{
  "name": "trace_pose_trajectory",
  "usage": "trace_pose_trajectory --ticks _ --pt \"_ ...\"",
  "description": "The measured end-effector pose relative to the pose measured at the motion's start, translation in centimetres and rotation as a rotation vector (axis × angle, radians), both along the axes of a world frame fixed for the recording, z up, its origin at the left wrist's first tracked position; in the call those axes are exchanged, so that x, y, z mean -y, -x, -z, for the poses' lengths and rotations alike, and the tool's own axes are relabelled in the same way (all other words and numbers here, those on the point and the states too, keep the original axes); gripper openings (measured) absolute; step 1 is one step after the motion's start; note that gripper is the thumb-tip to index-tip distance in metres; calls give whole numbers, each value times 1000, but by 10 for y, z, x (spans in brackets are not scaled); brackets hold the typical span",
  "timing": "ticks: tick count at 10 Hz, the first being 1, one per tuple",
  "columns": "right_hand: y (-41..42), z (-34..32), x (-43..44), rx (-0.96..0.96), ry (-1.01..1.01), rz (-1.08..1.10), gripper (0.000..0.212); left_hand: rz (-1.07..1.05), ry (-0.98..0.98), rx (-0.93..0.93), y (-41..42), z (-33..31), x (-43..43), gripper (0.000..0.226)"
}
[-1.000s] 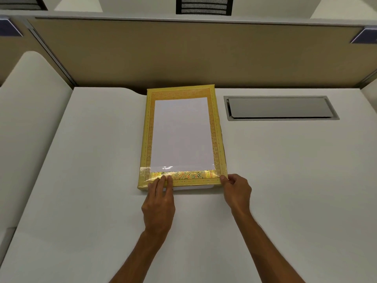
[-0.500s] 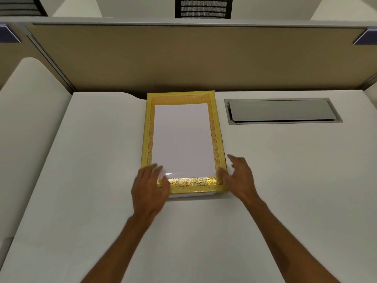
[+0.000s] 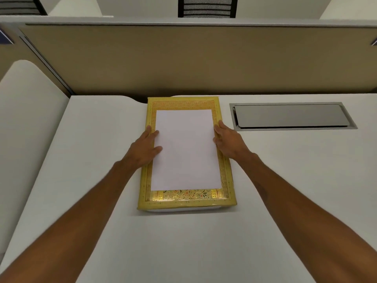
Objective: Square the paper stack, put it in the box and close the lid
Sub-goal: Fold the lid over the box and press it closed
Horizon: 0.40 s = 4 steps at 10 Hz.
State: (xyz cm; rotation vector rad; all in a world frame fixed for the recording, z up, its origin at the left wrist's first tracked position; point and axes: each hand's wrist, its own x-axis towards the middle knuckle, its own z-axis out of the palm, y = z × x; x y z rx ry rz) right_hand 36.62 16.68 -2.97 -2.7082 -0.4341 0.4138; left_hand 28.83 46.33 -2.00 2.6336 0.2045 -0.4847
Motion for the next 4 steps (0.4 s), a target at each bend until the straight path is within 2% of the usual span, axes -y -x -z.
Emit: trace_pose_trajectory --ticks 2,3,4 --pt "2 6 1 29 -37 28 53 -6 11 39 2 3 4 66" --pt "2 2 2 -34 -46 34 57 -26 7 18 3 -1 6 66" --pt "9 -12 7 -32 -43 46 62 -26 -40 91 9 -12 19 67"
